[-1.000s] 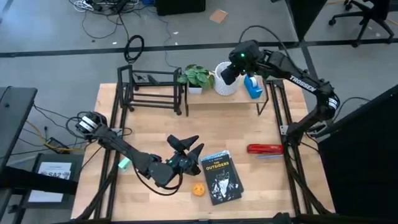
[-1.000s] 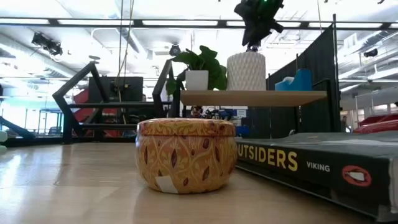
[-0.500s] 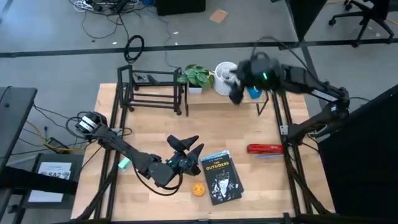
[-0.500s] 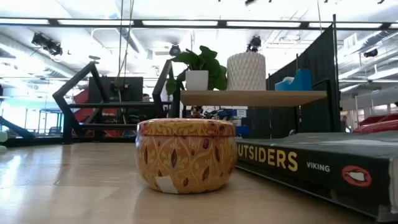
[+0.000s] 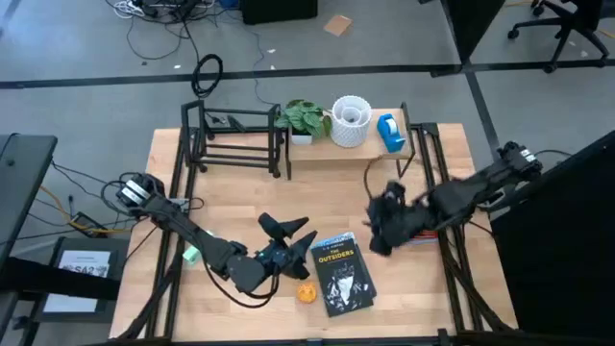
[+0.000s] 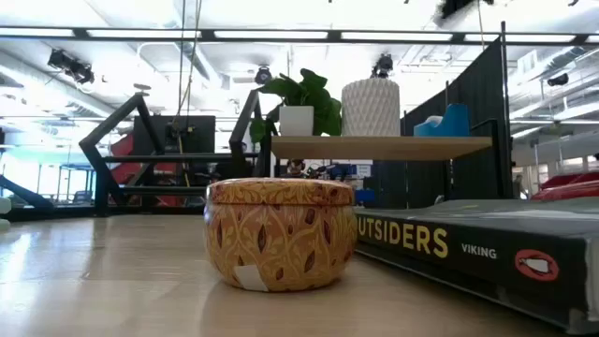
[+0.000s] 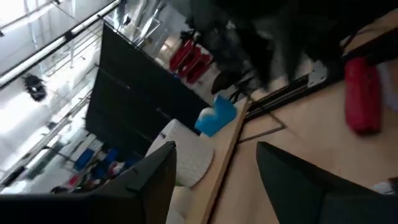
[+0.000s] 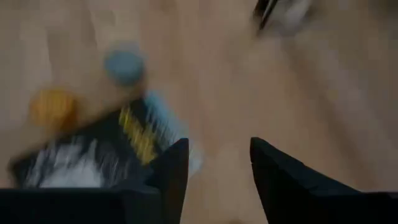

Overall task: Stock shelves
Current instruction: Put the red stapler under the shelf

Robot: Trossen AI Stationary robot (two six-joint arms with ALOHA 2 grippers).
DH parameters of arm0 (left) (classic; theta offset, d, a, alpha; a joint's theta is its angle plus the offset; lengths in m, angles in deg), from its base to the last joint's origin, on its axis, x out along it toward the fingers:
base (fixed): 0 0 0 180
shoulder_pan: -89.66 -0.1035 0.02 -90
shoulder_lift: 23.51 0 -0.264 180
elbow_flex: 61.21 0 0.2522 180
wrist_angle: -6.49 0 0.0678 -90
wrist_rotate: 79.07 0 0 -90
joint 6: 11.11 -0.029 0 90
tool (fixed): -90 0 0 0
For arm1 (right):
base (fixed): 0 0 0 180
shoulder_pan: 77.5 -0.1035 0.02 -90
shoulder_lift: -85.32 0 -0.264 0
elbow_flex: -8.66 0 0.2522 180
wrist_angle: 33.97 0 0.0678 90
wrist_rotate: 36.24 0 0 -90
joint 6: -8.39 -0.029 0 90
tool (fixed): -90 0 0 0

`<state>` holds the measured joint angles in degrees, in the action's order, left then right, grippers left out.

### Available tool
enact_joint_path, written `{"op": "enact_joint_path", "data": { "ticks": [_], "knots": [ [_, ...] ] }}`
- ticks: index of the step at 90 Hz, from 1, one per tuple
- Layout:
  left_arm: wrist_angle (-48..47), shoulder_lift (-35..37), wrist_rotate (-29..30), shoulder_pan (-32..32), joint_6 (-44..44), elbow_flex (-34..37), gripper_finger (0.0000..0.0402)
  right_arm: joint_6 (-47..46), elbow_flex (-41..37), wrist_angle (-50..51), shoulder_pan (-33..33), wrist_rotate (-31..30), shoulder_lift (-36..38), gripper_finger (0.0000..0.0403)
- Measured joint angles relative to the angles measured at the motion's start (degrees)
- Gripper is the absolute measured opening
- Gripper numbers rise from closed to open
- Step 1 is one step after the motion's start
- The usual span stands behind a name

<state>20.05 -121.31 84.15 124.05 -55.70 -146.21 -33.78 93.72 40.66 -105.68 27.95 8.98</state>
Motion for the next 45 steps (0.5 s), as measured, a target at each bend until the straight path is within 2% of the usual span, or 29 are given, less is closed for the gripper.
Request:
{"op": "enact_joint_path", "data": {
  "ticks": [12,20,28,45],
  "knots": [
    [-0.99,0.0,-3.54,0.14,2.91,0.0,0.0203,-6.38,-6.65,4.15,0.73,6.98,-0.02,0.0146],
    [-2.74,0.0,-6.17,0.14,4.8,0.0,0.0203,-6.41,-8.55,8.53,3.16,12.0,-0.02,0.0166],
    [-4.14,-0.04,-7.54,0.14,6.42,0.0,0.0203,-3.23,-9.4,12.16,5.8,16.56,0.0,0.02],
    [-6.4,-0.07,-8.77,0.12,7.72,0.0,0.0203,2.93,-13.85,17.55,9.86,22.07,-0.14,0.0283]
  ]
}}
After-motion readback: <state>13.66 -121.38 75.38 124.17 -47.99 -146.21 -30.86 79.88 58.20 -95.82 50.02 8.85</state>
